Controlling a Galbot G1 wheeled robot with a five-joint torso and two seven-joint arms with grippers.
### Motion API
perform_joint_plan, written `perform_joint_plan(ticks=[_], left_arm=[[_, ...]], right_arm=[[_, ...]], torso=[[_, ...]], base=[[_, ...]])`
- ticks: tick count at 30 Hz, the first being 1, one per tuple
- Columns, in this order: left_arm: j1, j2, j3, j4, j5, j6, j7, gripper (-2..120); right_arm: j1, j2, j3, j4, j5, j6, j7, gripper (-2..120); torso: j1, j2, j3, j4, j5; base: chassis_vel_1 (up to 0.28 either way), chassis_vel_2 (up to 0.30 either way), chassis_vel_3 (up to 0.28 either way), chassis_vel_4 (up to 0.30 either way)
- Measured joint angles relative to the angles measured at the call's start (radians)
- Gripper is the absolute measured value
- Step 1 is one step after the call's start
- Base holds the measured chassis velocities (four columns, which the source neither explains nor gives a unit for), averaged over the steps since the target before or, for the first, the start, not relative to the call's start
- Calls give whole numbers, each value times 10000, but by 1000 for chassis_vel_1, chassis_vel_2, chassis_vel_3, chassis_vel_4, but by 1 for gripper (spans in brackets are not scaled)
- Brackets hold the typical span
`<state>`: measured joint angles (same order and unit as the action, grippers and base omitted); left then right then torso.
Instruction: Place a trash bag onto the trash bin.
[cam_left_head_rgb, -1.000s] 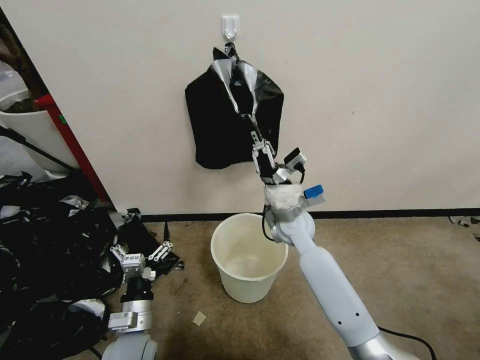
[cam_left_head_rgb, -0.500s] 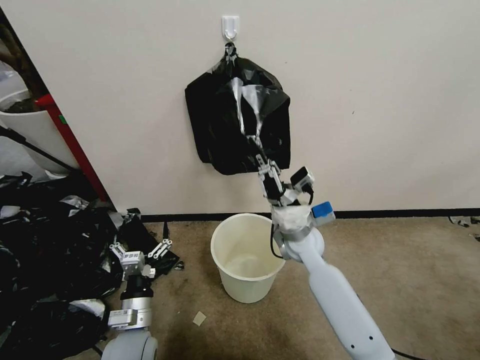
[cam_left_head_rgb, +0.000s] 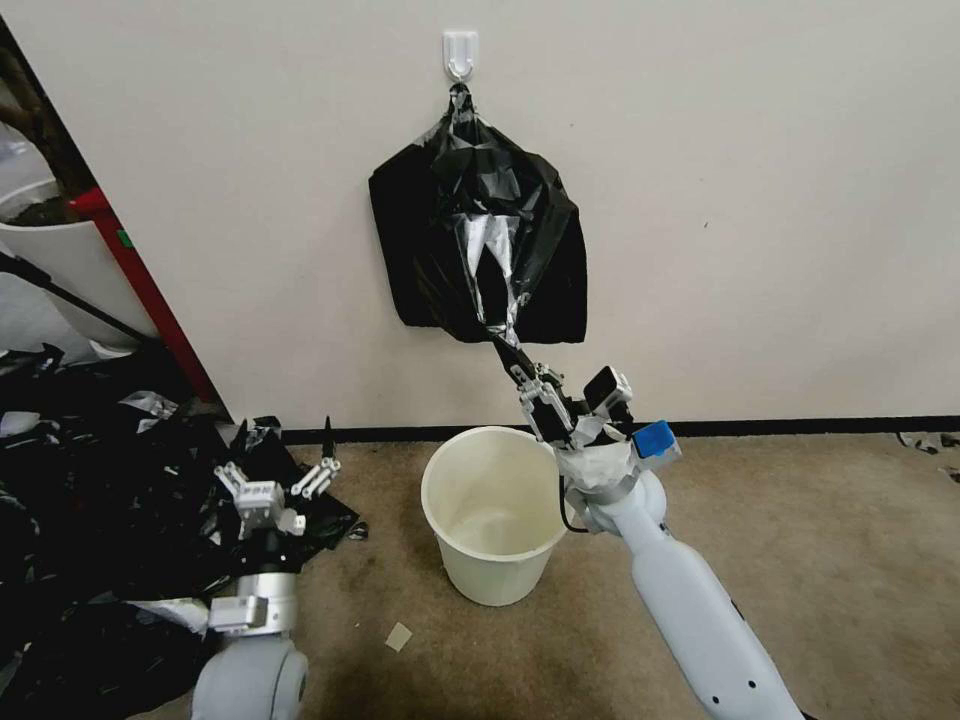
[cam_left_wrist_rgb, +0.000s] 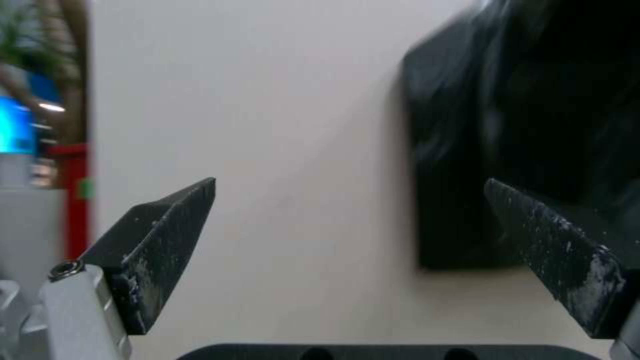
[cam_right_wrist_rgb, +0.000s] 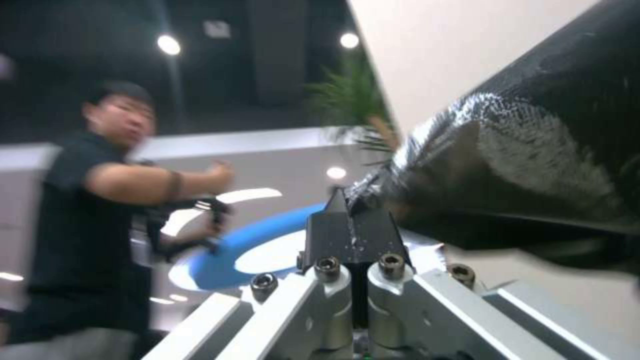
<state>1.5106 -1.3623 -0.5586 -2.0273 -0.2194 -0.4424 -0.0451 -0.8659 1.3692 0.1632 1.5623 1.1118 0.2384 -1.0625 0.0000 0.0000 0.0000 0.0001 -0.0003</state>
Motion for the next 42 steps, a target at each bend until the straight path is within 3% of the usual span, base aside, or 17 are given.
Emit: perform_joint_plan(ticks=[3, 4, 7, 9, 10, 11, 12, 14, 15, 18, 22, 24, 25, 27, 36, 42], left_arm=[[-802, 1493, 320, -886, -2242, -20, 631, 100], [-802, 1493, 320, -886, -2242, -20, 631, 100], [-1535, 2996, 243, -1453, -3293, 414, 605, 100], [-1535, 2996, 243, -1453, -3293, 414, 605, 100], [-2045, 4385, 121, -1828, -3942, 1296, 282, 100], [-2259, 4890, 118, -1970, -4190, 1872, 10, 100], [-2259, 4890, 118, -1970, -4190, 1872, 10, 100], [-2820, 5686, 247, -2141, -4569, 3055, -526, 100], [-2820, 5686, 247, -2141, -4569, 3055, -526, 100], [-3717, 6460, 626, -2098, -4871, 3987, -654, 100], [-4683, 6962, 996, -1917, -4944, 4459, -586, 100], [-5996, 7436, 1473, -1452, -4930, 4788, 66, 100], [-5996, 7436, 1473, -1452, -4930, 4788, 66, 100], [-6998, 7688, 2168, -944, -4826, 5036, 730, 100], [-8417, 7663, 3969, 31, -3903, 5729, 2108, 100], [-8935, 7467, 4581, 317, -3222, 5657, 2382, 100]], right_arm=[[464, 132, -198, -155, -956, 985, 1656, 0], [464, 132, -198, -155, -956, 985, 1656, 0], [629, 235, -351, -79, -1660, 1435, 2459, 0], [629, 235, -351, -79, -1660, 1435, 2459, 0], [630, 332, -546, 216, -2292, 1725, 3111, 0], [616, 384, -611, 273, -2557, 1820, 3229, 0], [616, 384, -611, 273, -2557, 1820, 3229, 0], [566, 431, -683, 265, -2962, 1912, 3266, 0], [566, 431, -683, 265, -2962, 1912, 3266, 0], [464, 473, -713, 141, -3293, 1984, 3220, 0], [386, 512, -713, 39, -3462, 2022, 3138, 0], [336, 535, -711, -93, -3581, 2062, 3064, 0], [336, 535, -711, -93, -3581, 2062, 3064, 0], [321, 559, -707, -206, -3675, 2101, 3006, 0], [296, 546, -673, -38, -3800, 2113, 2960, 0], [215, 529, -646, 80, -3921, 2114, 2940, 0]], torso=[[0, -1, 0, -1, 0], [0, -1, 0, -1, 0], [1, -2, 1, -2, 1], [1, -2, 1, -2, 1], [1, -1, 0, -1, 0], [1, -1, 1, 0, 1], [1, -1, 1, 0, 1], [1, -2, 1, 0, 0], [1, -2, 1, 0, 0], [1, -2, 1, -1, 0], [2, -2, 0, -2, 1], [1, -2, 1, -3, 2], [1, -2, 1, -3, 2], [1, -2, 1, -1, 3], [1, -2, 1, -1, 2], [1, -2, 0, -2, 3]], base=[[0, 0, 0, 0], [0, 0, 0, 0], [0, 0, 0, 0], [0, 0, 0, 0], [0, 0, 0, 0], [0, 0, 0, 0], [0, 0, 0, 0], [0, 0, 0, 0], [0, 0, 0, 0], [0, 0, 0, 0], [0, 0, 0, 0], [0, 0, 0, 0], [0, 0, 0, 0], [0, 0, 0, 0], [0, 0, 0, 0], [0, 0, 0, 0]])
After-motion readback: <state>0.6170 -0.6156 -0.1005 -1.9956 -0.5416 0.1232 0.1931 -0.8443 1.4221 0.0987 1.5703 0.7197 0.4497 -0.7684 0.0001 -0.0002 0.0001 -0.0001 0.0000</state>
